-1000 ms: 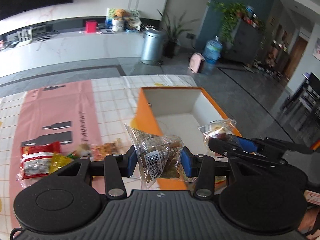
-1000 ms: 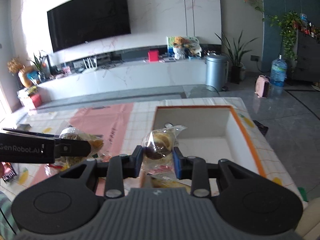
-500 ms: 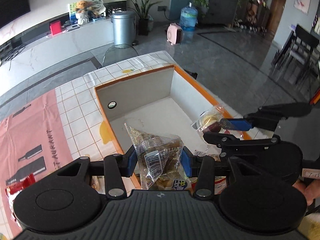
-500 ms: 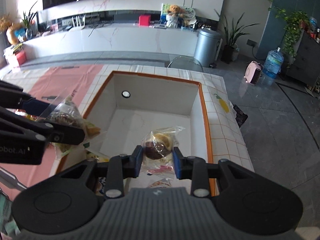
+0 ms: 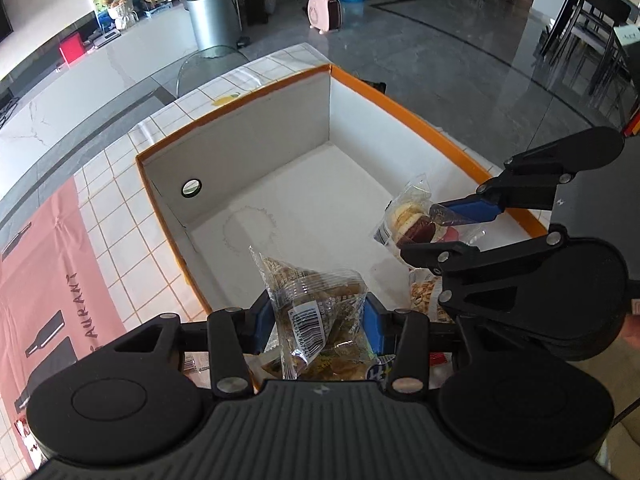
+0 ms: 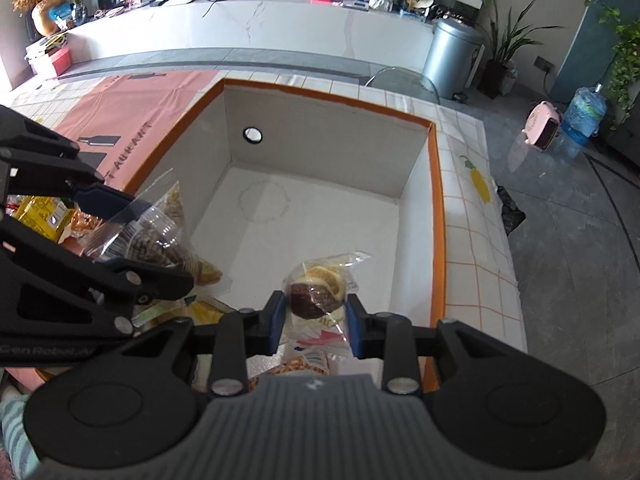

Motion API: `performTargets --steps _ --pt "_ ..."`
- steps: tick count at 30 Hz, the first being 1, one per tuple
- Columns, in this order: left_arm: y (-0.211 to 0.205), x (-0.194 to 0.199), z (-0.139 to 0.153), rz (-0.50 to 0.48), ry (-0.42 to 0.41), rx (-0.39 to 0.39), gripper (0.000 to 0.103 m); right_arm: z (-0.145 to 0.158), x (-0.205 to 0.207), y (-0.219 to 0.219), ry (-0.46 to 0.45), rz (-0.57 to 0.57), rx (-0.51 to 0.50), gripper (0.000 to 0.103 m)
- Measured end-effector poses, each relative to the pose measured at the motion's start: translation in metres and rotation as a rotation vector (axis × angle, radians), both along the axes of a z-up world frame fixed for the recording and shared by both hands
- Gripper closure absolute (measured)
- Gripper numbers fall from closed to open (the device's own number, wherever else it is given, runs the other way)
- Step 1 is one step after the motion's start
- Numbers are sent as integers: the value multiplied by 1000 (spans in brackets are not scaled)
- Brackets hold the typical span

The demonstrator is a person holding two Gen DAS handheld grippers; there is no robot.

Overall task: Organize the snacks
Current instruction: 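Carry both held packets over the orange box and lower them inside, then open both grippers to release the packets and withdraw from the box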

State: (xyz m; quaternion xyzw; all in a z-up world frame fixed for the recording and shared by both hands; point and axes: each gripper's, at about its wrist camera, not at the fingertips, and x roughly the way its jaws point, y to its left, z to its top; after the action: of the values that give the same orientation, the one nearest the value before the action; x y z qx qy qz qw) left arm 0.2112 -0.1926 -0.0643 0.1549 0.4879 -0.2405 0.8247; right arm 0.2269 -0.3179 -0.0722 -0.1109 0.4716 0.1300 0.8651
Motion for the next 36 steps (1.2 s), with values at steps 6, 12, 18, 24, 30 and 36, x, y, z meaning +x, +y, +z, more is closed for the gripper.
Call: performTargets --steps 6,12,18,24,30,36 --pt "-7 6 -11 -37 13 58 51 -15 11 4 51 56 -32 74" --pt "-10 10 -18 -36 34 88 48 -26 18 2 91 48 -27 73" --pt "-13 8 -18 -59 26 115 45 -29 21 1 118 45 -24 70" --pt "-7 7 -5 -9 -27 97 35 -22 19 8 110 49 -65 57" --pt "-1 -2 22 -1 -100 62 30 -3 12 11 85 32 -95 46" --pt "14 -19 52 27 -195 22 30 29 -1 13 10 -49 -66 40"
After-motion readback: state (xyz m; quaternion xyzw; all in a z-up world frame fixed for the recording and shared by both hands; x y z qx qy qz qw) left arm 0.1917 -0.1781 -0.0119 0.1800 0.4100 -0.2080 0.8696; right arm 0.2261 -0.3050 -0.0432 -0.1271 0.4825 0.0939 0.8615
